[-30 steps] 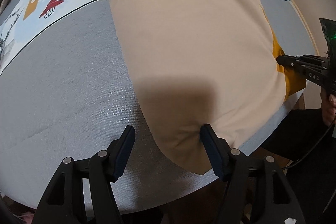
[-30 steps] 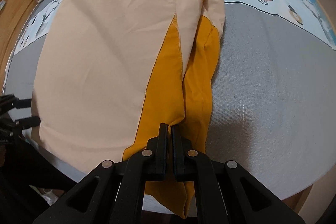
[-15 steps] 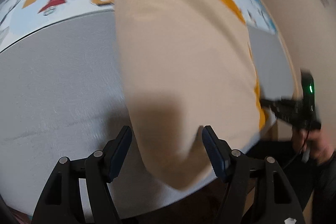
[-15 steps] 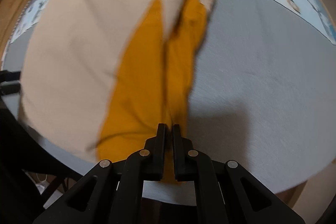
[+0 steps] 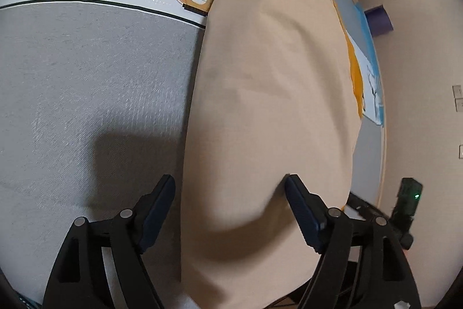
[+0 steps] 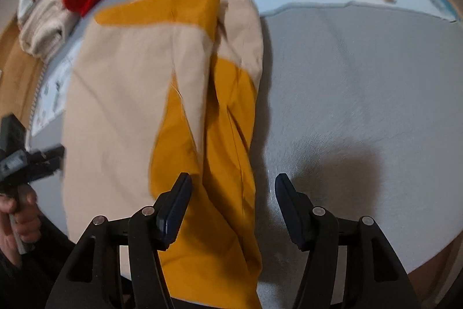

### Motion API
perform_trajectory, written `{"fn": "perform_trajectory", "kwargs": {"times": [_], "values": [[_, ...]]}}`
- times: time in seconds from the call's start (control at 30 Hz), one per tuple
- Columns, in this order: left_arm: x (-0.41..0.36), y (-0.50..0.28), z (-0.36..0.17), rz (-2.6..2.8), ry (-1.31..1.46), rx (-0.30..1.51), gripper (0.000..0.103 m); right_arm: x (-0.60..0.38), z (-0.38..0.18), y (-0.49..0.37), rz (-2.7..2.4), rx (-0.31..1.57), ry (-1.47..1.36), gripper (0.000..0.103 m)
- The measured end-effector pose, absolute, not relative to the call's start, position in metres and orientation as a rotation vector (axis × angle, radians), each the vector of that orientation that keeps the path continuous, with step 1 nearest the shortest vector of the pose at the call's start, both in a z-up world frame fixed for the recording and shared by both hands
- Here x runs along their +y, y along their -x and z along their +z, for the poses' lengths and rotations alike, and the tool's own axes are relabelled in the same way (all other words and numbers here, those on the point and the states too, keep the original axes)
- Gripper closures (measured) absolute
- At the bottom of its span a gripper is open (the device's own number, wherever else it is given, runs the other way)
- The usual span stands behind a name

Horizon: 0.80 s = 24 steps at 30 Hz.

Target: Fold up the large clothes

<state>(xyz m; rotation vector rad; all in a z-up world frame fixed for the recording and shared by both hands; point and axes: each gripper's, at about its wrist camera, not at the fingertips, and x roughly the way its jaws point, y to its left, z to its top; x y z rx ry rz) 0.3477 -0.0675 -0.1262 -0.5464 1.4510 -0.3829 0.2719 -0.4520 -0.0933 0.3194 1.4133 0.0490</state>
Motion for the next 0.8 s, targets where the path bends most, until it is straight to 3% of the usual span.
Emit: {"fn": "perform_trajectory", "kwargs": {"times": [0.5, 0.57, 0.67, 0.8], "values": [[-0.082, -0.374, -0.156, -0.425, 0.661, 1.503, 0.016, -0.443, -0.127, -0.298, 0.046, 1.488, -0.341, 0.043], [-0.086, -0.380, -0.160, -0.432, 0.674, 1.507, 0.015, -0.439, -0.129, -0.298, 0.074, 1.487, -0.387, 0.062], [-0.090, -0.387, -0.161, -0.450, 0.684, 1.493, 0.015, -0.435, -0.133, -0.299, 0.088, 1.480, -0.443, 0.078], [-0.096, -0.392, -0.153, -0.457, 0.652, 1.442, 0.023, -0.434, -0.138, -0.303, 0.073, 1.481, -0.497, 0.084]]}}
